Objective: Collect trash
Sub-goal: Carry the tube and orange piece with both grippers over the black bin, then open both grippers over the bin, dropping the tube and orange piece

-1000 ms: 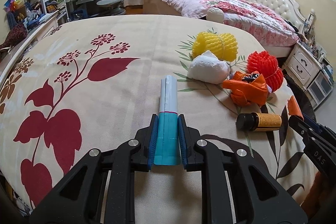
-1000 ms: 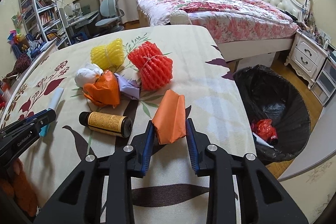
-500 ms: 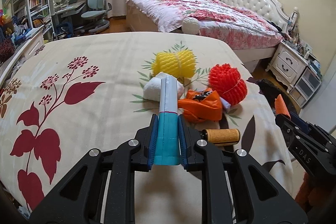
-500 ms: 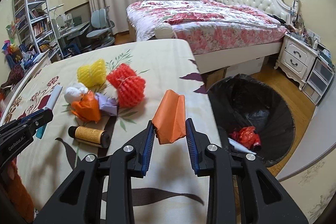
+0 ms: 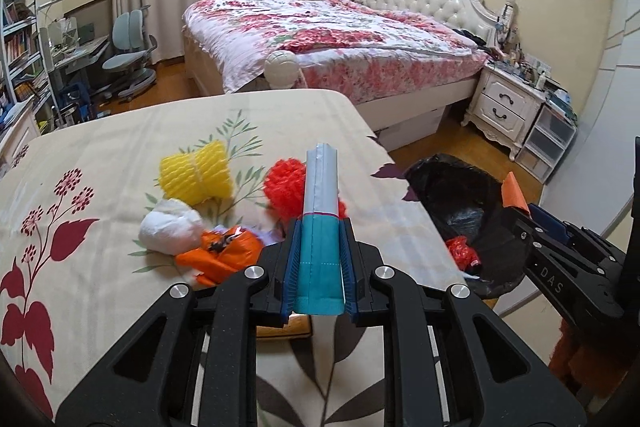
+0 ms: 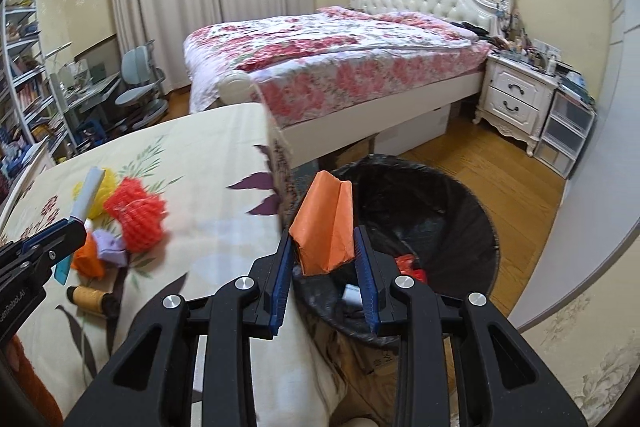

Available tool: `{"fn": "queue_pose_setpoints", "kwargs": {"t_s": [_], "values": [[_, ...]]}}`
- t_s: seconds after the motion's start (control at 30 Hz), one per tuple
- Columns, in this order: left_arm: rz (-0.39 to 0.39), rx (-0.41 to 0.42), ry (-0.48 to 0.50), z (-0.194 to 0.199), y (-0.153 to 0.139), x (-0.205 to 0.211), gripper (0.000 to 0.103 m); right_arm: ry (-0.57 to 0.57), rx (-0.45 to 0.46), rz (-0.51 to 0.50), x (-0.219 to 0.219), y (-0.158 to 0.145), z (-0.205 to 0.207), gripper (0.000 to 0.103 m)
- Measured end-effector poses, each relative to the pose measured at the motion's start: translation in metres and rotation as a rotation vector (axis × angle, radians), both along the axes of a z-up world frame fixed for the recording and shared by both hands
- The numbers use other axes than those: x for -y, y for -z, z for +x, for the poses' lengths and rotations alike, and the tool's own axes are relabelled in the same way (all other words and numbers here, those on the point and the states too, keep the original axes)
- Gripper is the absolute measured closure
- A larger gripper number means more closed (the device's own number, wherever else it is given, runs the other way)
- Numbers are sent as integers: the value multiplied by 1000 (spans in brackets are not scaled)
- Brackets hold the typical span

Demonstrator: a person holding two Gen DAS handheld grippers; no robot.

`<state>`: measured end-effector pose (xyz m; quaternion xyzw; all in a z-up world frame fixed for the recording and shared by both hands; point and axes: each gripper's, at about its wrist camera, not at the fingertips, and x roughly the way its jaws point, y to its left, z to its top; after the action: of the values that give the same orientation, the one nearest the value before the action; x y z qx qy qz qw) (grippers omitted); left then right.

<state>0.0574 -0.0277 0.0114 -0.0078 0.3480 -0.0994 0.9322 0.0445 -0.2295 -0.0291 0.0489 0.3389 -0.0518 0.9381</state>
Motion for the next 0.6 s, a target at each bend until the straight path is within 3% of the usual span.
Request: {"fn": "queue_pose_setpoints", "kwargs": {"t_s": [0.33, 0.6], "values": [[48, 37, 89, 25, 1, 67, 84, 88, -21, -8, 37, 11, 19, 72], [74, 12, 125, 42, 15, 103, 84, 125, -38, 0, 54, 19, 34, 72]]}}
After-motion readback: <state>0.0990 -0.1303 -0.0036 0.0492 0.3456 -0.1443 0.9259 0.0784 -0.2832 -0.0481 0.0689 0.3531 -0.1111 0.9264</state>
